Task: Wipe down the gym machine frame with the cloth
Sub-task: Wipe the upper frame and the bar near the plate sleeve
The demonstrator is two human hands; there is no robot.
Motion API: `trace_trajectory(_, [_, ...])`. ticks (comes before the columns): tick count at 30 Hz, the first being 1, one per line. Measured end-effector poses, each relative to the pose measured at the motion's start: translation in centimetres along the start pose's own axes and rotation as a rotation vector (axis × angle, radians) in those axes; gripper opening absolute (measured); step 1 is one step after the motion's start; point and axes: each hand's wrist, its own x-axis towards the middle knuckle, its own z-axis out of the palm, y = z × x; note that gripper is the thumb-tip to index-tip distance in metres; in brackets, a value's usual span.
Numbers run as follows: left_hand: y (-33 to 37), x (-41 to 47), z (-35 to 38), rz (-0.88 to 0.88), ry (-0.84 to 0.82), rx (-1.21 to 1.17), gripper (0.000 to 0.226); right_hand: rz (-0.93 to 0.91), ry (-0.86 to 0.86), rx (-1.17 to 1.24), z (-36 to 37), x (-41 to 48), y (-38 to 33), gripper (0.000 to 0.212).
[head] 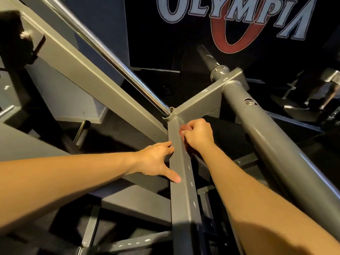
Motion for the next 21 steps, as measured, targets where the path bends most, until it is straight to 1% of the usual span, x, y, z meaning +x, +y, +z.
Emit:
trace_trajectory(3, [-0.2,0.0,0.3,0.003,0.026,-0.008,0.130,-0.051,-0.002,0.052,0.5,2.2,0.3,0.019])
trace_trajectory(5, [-0.2,0.1,0.1,0.010,0.032,-0.006,0.130,-0.073,-0.066,0.039,-0.1,2.3,0.7,0.011])
trace_trajectory(6, [-0.1,0.0,0.0,0.010,0.030,-0.007,0.131,-0.077,-0.128,0.020,-0.7,2.1,0.8,0.006])
trace_trajectory(10, [0.2,-0.4,0.2,-0.006,0.024,-0.054,0.133,-0.079,-0.493,-0.090,-4.7,-0.4,0.2,0.018])
trace_trajectory(11, [0.3,-0.6,0.4,-0.006,0.026,-0.067,0.132,-0.076,-0.562,-0.136,-5.2,-1.1,0.0,0.019])
trace_trajectory(12, [0.3,-0.8,0.5,-0.001,0.031,-0.080,0.131,-0.060,-0.589,-0.162,-5.4,-1.6,-0.2,0.017])
trace_trajectory(14, [0.5,-1.0,0.5,0.010,0.038,-0.108,0.129,-0.027,-0.514,-0.167,-4.8,-1.9,-0.2,0.013])
trace_trajectory(18, [0.3,-1.0,0.6,0.016,0.059,-0.139,0.129,-0.087,-0.198,-0.198,-1.8,1.2,-0.7,0.003])
trace_trajectory(20, [0.1,-0.8,0.8,0.025,0.070,-0.122,0.128,-0.122,-0.087,-0.132,-0.1,3.3,-1.0,0.015])
trace_trajectory(21, [0.0,-0.7,1.0,0.024,0.072,-0.118,0.128,-0.148,-0.035,-0.101,0.6,4.0,-1.2,0.018])
